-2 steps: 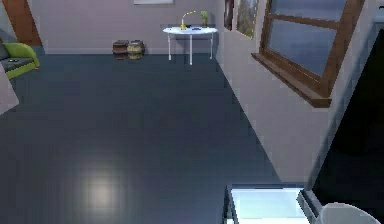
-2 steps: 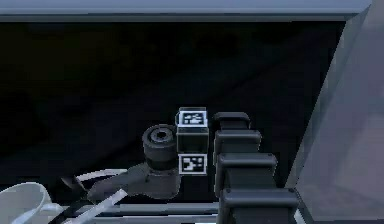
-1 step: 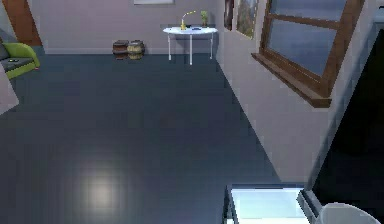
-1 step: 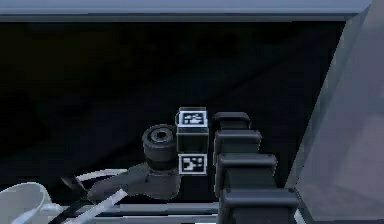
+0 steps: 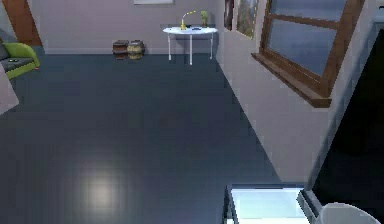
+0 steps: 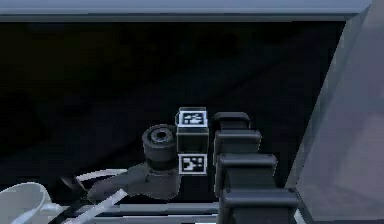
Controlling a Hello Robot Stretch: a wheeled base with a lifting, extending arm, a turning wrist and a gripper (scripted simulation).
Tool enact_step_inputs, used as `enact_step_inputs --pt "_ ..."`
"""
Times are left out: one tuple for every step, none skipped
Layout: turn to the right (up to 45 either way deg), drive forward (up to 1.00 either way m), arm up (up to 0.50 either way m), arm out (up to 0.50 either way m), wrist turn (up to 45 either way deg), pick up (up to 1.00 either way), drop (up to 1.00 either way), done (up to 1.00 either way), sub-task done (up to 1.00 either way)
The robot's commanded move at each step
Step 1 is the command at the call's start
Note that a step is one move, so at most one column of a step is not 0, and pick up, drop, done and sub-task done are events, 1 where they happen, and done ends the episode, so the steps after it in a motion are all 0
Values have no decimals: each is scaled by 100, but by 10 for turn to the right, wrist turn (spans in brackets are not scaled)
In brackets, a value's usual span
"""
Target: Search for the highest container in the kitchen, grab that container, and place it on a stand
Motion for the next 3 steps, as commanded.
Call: enact_step_inputs --pt "0 0 0 0 0 0 100 0 0" --pt "0 0 0 -8 0 0 0 0 0" --pt "0 0 0 0 0 0 0 100 0"
